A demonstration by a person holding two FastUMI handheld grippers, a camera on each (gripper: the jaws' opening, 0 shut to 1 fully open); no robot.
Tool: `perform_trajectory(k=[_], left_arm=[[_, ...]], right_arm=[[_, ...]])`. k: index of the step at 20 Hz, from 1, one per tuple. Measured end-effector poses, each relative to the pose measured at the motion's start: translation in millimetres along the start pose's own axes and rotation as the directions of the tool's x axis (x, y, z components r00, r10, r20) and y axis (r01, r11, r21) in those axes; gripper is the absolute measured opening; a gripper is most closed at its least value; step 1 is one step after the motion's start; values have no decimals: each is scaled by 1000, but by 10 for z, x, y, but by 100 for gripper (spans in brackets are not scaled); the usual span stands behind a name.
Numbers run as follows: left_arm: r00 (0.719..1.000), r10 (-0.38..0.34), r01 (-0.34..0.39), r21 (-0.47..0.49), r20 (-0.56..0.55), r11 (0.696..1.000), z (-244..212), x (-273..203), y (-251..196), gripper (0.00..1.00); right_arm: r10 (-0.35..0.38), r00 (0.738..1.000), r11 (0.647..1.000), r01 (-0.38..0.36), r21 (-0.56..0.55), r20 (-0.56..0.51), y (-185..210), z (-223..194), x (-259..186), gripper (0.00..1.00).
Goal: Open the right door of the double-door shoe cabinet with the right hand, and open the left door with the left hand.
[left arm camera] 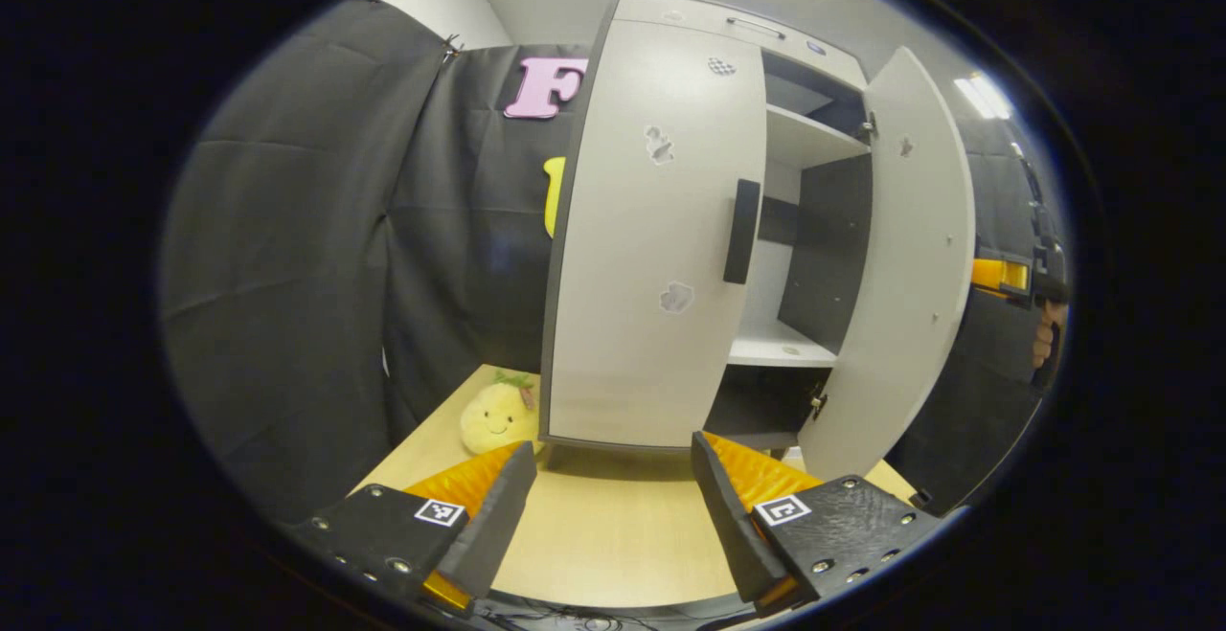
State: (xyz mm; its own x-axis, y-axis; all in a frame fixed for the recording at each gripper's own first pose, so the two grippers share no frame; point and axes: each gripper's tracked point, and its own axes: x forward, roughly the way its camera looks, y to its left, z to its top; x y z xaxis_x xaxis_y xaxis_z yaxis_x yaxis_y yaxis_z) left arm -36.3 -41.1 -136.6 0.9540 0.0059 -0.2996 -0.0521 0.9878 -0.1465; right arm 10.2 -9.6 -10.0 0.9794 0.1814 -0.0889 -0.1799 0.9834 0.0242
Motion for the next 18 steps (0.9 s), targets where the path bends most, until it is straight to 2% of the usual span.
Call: perform_trajectory(k=[1, 2, 3, 4, 6, 7, 8, 9, 10, 11, 12, 18], left_arm=[[1000, -1, 1, -3, 0, 1000, -11, 15, 8, 92], [1000, -4, 4, -2, -1, 1000, -6, 30, 8, 96], [1000, -14, 14, 2, -2, 1000, -13, 50, -5, 96], [999, -32, 32, 7, -1, 999, 0, 67, -42, 96], [999, -52, 52, 24, 4, 998, 20, 93, -95, 96], [998, -60, 59, 32, 3, 998, 16, 109, -124, 96], [998, -64, 64, 40, 4, 997, 24, 133, -142, 94], [998, -69, 68, 44, 4, 997, 20, 163, -150, 92], [997, -76, 75, 44, 2, 996, 22, 192, -178, 94], [997, -82, 82, 42, 1, 996, 18, 213, -229, 96], [996, -88, 88, 39, 0, 995, 33, 229, -255, 96], [994, -111, 111, 50, 11, 993, 121, 340, -315, 92]], right_arm=[[-9, 1000, 1000, 9, 4, 2, -68, 3, -35, 2], [-11, 1000, 1000, 11, 14, 3, -142, 10, -47, 2], [-9, 1000, 1000, 9, 20, 10, -220, 27, -52, 6], [-14, 1000, 1000, 14, 27, 17, -326, 42, -58, 2], [-50, 998, 998, 48, 40, 30, -582, 56, -66, 0], [-62, 997, 996, 59, 62, 37, -695, 67, -70, 2], [-13, 999, 993, 9, 120, 37, -622, 70, -66, 2], [5, 999, 986, -12, 167, 44, -546, 59, -59, 0], [2, 998, 984, -14, 178, 68, -565, 76, -64, 2], [0, 997, 984, -14, 178, 77, -607, 71, -60, 5], [-8, 997, 985, -6, 174, 80, -606, 76, -61, 2], [-46, 998, 992, 40, 124, 41, -605, 43, -104, 2]])
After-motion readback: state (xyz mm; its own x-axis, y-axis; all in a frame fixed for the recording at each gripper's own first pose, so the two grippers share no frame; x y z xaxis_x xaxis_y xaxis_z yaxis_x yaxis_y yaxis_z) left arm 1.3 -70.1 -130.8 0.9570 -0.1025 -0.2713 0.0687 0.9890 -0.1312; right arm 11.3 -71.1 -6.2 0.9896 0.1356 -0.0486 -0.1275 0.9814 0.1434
